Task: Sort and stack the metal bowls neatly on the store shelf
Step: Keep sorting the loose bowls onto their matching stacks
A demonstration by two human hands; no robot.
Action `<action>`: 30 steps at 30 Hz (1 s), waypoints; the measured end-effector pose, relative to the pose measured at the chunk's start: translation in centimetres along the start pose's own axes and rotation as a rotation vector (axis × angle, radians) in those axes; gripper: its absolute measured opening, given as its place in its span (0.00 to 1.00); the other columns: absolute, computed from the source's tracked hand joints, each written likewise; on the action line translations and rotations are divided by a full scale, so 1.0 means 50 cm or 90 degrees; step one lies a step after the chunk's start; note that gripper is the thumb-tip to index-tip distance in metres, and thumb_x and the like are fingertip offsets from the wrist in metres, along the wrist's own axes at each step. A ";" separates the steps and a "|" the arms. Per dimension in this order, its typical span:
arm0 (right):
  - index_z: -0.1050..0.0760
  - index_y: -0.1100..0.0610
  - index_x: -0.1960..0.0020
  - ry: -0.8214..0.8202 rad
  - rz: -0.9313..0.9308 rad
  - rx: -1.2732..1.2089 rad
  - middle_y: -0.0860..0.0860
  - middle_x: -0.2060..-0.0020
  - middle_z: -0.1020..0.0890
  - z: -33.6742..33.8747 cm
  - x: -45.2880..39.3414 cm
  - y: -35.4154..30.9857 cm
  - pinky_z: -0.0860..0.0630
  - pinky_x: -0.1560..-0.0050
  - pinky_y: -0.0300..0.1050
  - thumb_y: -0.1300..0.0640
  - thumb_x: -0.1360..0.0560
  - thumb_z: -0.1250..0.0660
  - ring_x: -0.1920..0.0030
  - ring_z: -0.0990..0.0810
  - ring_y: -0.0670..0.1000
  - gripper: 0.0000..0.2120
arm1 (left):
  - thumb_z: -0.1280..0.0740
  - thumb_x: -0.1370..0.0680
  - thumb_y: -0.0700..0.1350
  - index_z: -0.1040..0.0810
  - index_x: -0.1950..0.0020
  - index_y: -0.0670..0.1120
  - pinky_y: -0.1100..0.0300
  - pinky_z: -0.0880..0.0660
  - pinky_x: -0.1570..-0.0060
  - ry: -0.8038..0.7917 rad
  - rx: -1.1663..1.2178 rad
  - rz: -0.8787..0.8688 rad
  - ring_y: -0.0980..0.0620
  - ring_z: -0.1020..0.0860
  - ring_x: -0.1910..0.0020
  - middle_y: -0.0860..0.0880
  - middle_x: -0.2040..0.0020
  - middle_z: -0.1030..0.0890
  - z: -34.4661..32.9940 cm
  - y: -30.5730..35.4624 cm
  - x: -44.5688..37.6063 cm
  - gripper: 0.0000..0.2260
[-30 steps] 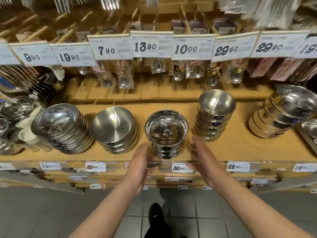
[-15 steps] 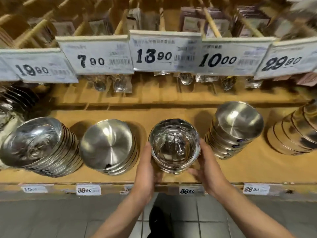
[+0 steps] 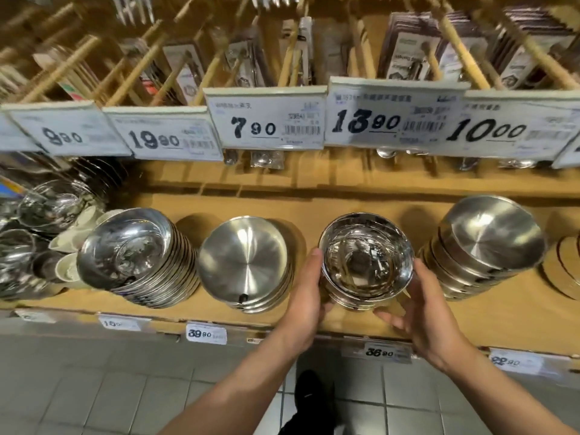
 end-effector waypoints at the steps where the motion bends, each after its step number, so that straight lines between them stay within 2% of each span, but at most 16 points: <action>1: 0.21 0.36 0.37 0.008 0.000 -0.011 0.40 0.40 0.16 0.000 0.000 0.000 0.20 0.43 0.61 0.33 0.23 0.41 0.41 0.17 0.45 0.20 | 0.44 0.20 0.69 0.25 0.32 0.67 0.52 0.25 0.36 -0.005 -0.006 -0.001 0.57 0.24 0.32 0.60 0.33 0.20 -0.001 0.002 0.003 0.20; 3: 0.23 0.40 0.34 0.023 -0.006 -0.025 0.41 0.40 0.16 -0.002 0.003 -0.001 0.20 0.43 0.63 0.35 0.21 0.43 0.39 0.18 0.47 0.21 | 0.45 0.19 0.68 0.26 0.33 0.67 0.48 0.28 0.31 -0.008 -0.014 0.002 0.56 0.26 0.31 0.59 0.32 0.21 -0.003 0.005 0.010 0.18; 6: 0.22 0.38 0.36 0.030 -0.004 -0.026 0.41 0.41 0.16 -0.006 0.011 0.000 0.20 0.43 0.63 0.35 0.21 0.42 0.39 0.18 0.48 0.18 | 0.47 0.17 0.65 0.25 0.33 0.65 0.44 0.30 0.30 -0.021 -0.022 -0.004 0.55 0.26 0.30 0.58 0.32 0.22 -0.003 0.005 0.018 0.18; 8: 0.21 0.36 0.39 0.030 0.004 -0.020 0.40 0.42 0.16 -0.010 0.017 -0.001 0.18 0.46 0.62 0.33 0.22 0.40 0.41 0.17 0.47 0.17 | 0.48 0.16 0.63 0.25 0.35 0.63 0.49 0.26 0.34 -0.017 -0.034 -0.006 0.58 0.24 0.34 0.57 0.34 0.20 -0.005 0.008 0.018 0.17; 11: 0.20 0.33 0.43 0.042 0.010 -0.018 0.37 0.44 0.15 -0.017 0.015 -0.008 0.18 0.45 0.63 0.33 0.22 0.41 0.42 0.17 0.47 0.15 | 0.50 0.16 0.63 0.23 0.37 0.60 0.61 0.23 0.47 -0.005 -0.067 -0.014 0.59 0.20 0.41 0.56 0.39 0.18 -0.013 0.023 0.005 0.18; 14: 0.19 0.35 0.44 0.055 0.015 -0.021 0.37 0.46 0.15 -0.027 0.006 -0.022 0.18 0.46 0.63 0.35 0.20 0.42 0.42 0.18 0.46 0.15 | 0.50 0.17 0.65 0.24 0.36 0.58 0.57 0.23 0.42 0.010 -0.081 -0.037 0.55 0.21 0.41 0.53 0.39 0.18 -0.019 0.039 -0.011 0.21; 18: 0.22 0.43 0.36 0.087 -0.008 -0.046 0.46 0.40 0.16 -0.039 -0.009 -0.024 0.20 0.44 0.63 0.37 0.19 0.43 0.40 0.19 0.51 0.19 | 0.47 0.18 0.64 0.18 0.49 0.62 0.47 0.26 0.33 0.030 -0.011 -0.013 0.54 0.22 0.39 0.55 0.45 0.16 -0.016 0.049 -0.021 0.18; 20: 0.23 0.44 0.34 0.091 -0.015 -0.044 0.48 0.38 0.17 -0.045 -0.012 -0.021 0.21 0.42 0.63 0.37 0.19 0.44 0.40 0.19 0.52 0.20 | 0.49 0.17 0.63 0.16 0.51 0.62 0.50 0.25 0.34 0.031 0.002 0.001 0.56 0.21 0.41 0.58 0.49 0.14 -0.010 0.044 -0.022 0.22; 23: 0.24 0.42 0.34 0.094 -0.022 -0.040 0.47 0.38 0.18 -0.048 -0.010 -0.012 0.20 0.44 0.61 0.37 0.19 0.45 0.38 0.20 0.52 0.19 | 0.53 0.16 0.64 0.17 0.43 0.59 0.54 0.25 0.38 0.032 -0.006 0.005 0.60 0.20 0.42 0.58 0.46 0.14 -0.006 0.028 -0.018 0.25; 25: 0.24 0.42 0.34 0.101 -0.021 -0.041 0.46 0.38 0.18 -0.046 -0.009 -0.008 0.19 0.49 0.59 0.36 0.19 0.44 0.38 0.21 0.52 0.20 | 0.54 0.15 0.63 0.19 0.38 0.57 0.49 0.28 0.32 0.040 -0.002 -0.004 0.58 0.21 0.39 0.55 0.41 0.15 -0.004 0.022 -0.014 0.25; 27: 0.24 0.41 0.33 0.100 -0.025 -0.039 0.45 0.38 0.18 -0.043 -0.009 -0.007 0.18 0.52 0.57 0.35 0.20 0.43 0.37 0.21 0.51 0.21 | 0.52 0.15 0.62 0.19 0.40 0.58 0.46 0.30 0.29 0.040 -0.004 -0.008 0.56 0.22 0.37 0.55 0.40 0.16 -0.002 0.021 -0.012 0.23; 30: 0.23 0.40 0.34 0.086 -0.032 -0.022 0.43 0.41 0.16 -0.040 -0.008 -0.009 0.18 0.49 0.59 0.35 0.20 0.43 0.38 0.20 0.50 0.20 | 0.50 0.16 0.62 0.20 0.42 0.60 0.52 0.28 0.33 0.023 -0.001 0.020 0.56 0.23 0.38 0.55 0.40 0.17 0.000 0.024 -0.004 0.20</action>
Point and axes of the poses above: each hand's wrist, its own x-axis away from the middle knuckle, its own z-axis out of the back of the hand, y = z × x, the point moved 3 cm from there along -x, towards the middle knuckle
